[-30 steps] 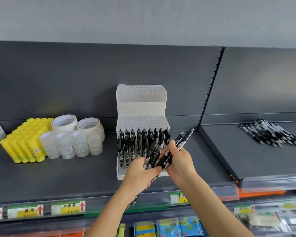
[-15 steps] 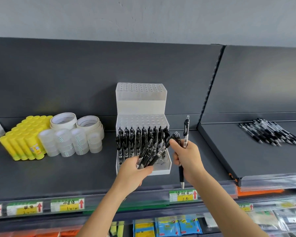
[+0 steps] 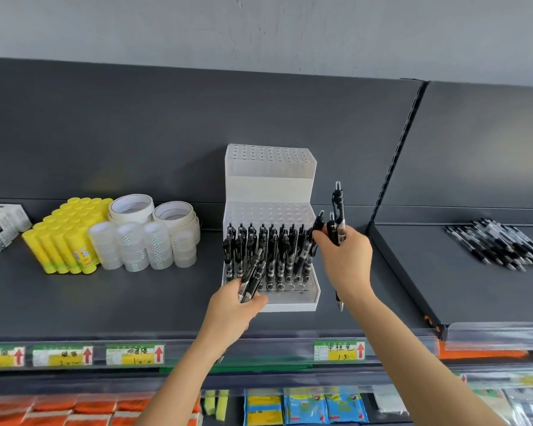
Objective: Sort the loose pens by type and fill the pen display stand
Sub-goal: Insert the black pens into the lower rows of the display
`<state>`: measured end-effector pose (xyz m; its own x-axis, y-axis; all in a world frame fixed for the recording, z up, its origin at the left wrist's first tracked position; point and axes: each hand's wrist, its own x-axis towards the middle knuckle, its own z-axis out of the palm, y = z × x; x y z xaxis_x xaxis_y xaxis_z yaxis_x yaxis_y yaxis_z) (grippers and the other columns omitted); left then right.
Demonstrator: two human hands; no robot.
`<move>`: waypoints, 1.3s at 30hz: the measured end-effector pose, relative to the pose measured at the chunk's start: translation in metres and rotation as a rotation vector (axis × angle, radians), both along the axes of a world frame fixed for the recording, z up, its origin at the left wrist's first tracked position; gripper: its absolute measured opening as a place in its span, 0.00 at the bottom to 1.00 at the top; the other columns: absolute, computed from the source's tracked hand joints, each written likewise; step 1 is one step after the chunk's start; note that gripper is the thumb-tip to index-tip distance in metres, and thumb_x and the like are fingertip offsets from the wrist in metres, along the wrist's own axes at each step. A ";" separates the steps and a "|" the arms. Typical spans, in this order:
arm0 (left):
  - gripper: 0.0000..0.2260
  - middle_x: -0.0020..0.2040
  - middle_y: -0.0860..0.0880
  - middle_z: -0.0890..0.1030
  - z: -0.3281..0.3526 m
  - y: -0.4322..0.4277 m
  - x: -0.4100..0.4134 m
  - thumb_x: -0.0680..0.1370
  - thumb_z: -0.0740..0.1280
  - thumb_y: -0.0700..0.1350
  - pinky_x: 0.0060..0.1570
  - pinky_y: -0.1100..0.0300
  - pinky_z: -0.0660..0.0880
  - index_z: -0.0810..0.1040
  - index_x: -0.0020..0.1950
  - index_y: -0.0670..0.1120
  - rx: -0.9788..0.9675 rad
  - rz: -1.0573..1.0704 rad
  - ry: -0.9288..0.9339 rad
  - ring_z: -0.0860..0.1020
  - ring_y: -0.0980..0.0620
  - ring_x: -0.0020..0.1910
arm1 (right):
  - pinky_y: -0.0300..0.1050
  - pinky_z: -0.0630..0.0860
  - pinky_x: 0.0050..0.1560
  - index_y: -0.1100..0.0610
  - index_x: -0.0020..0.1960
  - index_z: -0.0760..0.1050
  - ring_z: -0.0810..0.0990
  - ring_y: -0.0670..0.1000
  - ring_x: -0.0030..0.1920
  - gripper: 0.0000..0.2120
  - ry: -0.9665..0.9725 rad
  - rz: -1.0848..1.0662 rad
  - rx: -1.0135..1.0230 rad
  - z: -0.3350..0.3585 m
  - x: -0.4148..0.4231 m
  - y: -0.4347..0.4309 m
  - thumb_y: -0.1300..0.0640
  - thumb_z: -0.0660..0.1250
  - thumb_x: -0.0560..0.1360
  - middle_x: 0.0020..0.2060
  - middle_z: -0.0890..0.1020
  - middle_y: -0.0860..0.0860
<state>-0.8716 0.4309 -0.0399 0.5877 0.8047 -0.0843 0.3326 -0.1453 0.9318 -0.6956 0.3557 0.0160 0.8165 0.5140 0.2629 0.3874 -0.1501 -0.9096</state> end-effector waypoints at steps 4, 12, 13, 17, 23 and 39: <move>0.08 0.31 0.48 0.71 -0.002 0.002 -0.002 0.75 0.68 0.43 0.24 0.62 0.62 0.70 0.41 0.44 0.001 -0.006 0.013 0.63 0.53 0.23 | 0.42 0.60 0.31 0.67 0.39 0.73 0.62 0.50 0.29 0.14 -0.041 0.009 -0.059 -0.012 -0.006 0.008 0.56 0.68 0.75 0.27 0.69 0.53; 0.07 0.27 0.52 0.68 -0.006 0.006 -0.006 0.74 0.67 0.43 0.23 0.63 0.62 0.70 0.40 0.46 -0.010 0.004 0.012 0.63 0.54 0.22 | 0.41 0.61 0.29 0.61 0.37 0.72 0.64 0.49 0.27 0.13 -0.104 0.055 -0.181 -0.032 -0.009 0.011 0.55 0.67 0.76 0.26 0.71 0.50; 0.07 0.26 0.53 0.68 -0.007 0.006 -0.005 0.74 0.67 0.43 0.23 0.63 0.61 0.69 0.39 0.46 -0.013 0.004 0.010 0.63 0.54 0.21 | 0.42 0.61 0.29 0.62 0.38 0.72 0.64 0.50 0.27 0.13 -0.115 0.060 -0.178 -0.032 -0.009 0.011 0.55 0.67 0.76 0.27 0.71 0.51; 0.08 0.26 0.54 0.67 -0.008 0.005 -0.005 0.74 0.67 0.43 0.24 0.62 0.62 0.69 0.39 0.46 -0.011 0.001 0.018 0.63 0.54 0.21 | 0.41 0.60 0.28 0.61 0.34 0.67 0.63 0.50 0.27 0.17 -0.202 0.078 -0.202 -0.035 -0.012 0.011 0.56 0.67 0.77 0.26 0.70 0.52; 0.07 0.26 0.54 0.68 -0.006 0.006 -0.004 0.74 0.67 0.43 0.24 0.62 0.62 0.71 0.41 0.45 -0.013 -0.001 0.004 0.64 0.55 0.21 | 0.36 0.60 0.25 0.59 0.34 0.68 0.62 0.49 0.26 0.16 -0.131 0.095 -0.207 -0.035 -0.013 0.007 0.54 0.67 0.76 0.25 0.69 0.50; 0.07 0.24 0.55 0.68 0.002 0.004 0.005 0.75 0.67 0.43 0.25 0.61 0.63 0.71 0.42 0.44 -0.015 -0.055 0.000 0.65 0.54 0.22 | 0.46 0.62 0.35 0.70 0.49 0.70 0.62 0.51 0.33 0.25 0.016 0.075 -0.037 0.008 0.006 0.000 0.45 0.57 0.79 0.30 0.64 0.52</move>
